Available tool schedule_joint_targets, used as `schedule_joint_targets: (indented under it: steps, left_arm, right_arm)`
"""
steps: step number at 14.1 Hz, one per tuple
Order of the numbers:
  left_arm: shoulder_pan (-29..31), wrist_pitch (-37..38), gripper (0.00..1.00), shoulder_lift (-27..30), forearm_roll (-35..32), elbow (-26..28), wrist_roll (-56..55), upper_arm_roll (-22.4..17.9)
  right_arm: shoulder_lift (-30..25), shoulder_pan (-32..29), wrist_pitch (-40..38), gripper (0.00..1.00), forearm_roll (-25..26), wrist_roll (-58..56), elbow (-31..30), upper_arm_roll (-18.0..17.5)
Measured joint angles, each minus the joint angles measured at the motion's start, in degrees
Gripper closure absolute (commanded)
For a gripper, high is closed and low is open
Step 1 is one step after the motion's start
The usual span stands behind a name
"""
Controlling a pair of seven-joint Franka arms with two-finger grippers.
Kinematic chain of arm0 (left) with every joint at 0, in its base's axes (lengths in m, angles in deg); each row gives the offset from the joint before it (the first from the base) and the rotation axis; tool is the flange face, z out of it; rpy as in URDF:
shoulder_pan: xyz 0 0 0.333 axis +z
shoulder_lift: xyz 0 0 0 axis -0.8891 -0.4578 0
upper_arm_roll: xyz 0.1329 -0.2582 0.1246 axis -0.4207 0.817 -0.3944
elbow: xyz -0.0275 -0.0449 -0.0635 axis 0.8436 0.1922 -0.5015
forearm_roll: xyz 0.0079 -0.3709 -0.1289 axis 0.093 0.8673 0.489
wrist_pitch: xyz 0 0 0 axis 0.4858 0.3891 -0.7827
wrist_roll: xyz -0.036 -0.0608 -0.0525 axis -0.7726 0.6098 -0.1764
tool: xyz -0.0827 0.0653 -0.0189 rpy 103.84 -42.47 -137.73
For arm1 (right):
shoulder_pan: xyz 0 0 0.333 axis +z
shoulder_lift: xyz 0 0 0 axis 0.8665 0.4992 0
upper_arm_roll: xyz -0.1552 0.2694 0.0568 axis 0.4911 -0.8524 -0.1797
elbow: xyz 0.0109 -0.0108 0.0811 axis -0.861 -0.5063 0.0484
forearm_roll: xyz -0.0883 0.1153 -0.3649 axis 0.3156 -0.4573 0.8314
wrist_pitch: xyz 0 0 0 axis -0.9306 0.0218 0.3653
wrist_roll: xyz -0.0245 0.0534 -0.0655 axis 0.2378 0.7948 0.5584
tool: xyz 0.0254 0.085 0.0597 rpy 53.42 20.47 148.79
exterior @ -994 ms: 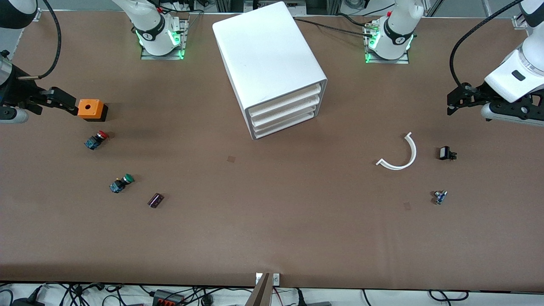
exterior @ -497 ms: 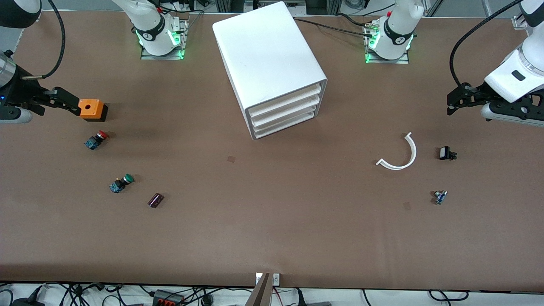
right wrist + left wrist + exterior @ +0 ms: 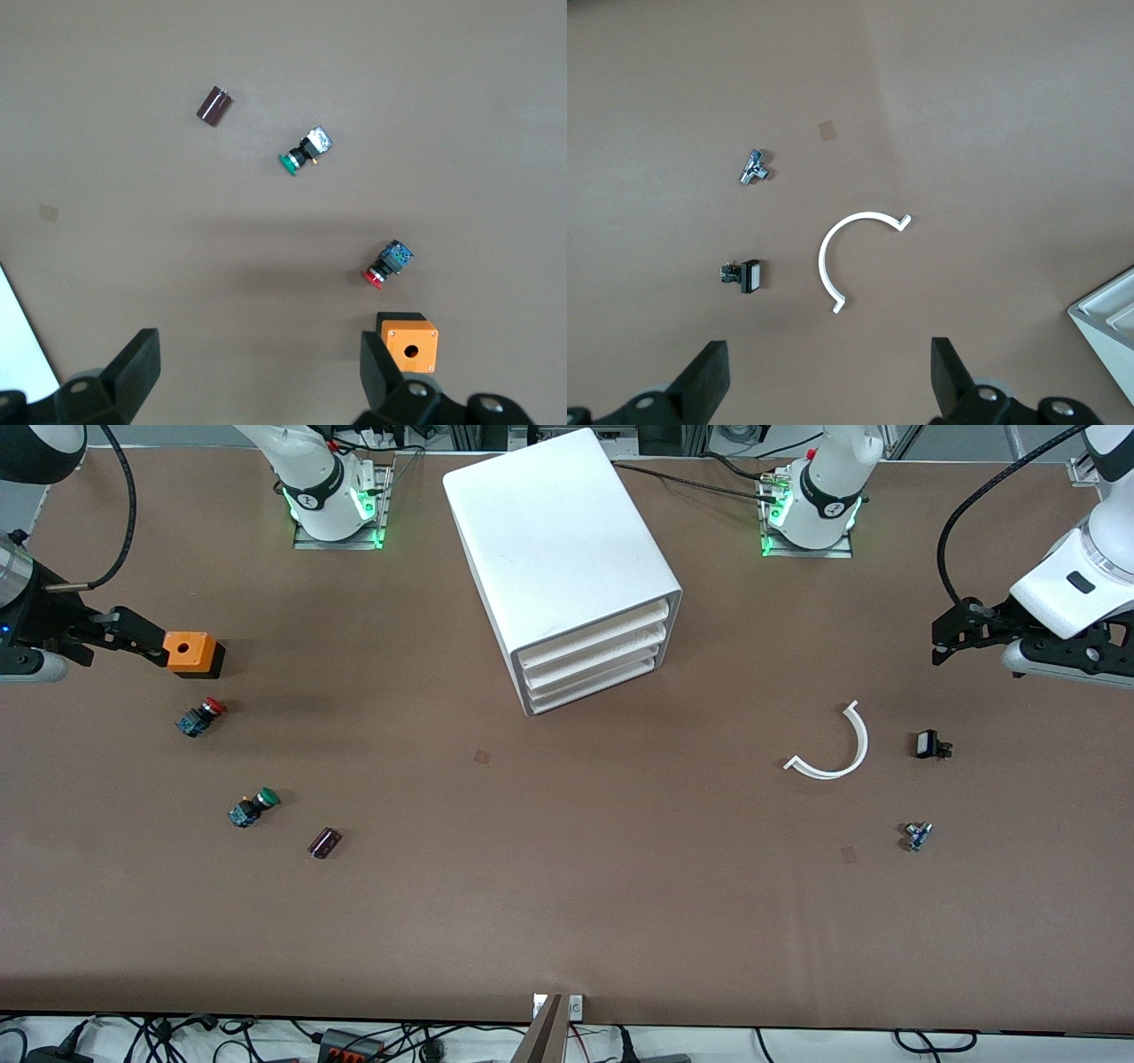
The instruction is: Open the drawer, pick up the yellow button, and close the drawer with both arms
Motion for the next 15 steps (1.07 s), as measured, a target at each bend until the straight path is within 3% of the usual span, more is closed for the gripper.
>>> schedule_joint_targets:
  steps: [11, 15]
  left_arm:
    - [0.0, 0.1, 0.00, -0.1, 0.0, 0.0, 0.0, 0.0]
    - [0.0, 2.6, 0.00, -2.6, 0.5, 0.0, 0.0, 0.0]
  right_arm:
    - [0.0, 0.1, 0.2, 0.00, 0.0, 0.0, 0.0, 0.0]
    - [0.0, 0.1, 0.2, 0.00, 0.0, 0.0, 0.0, 0.0]
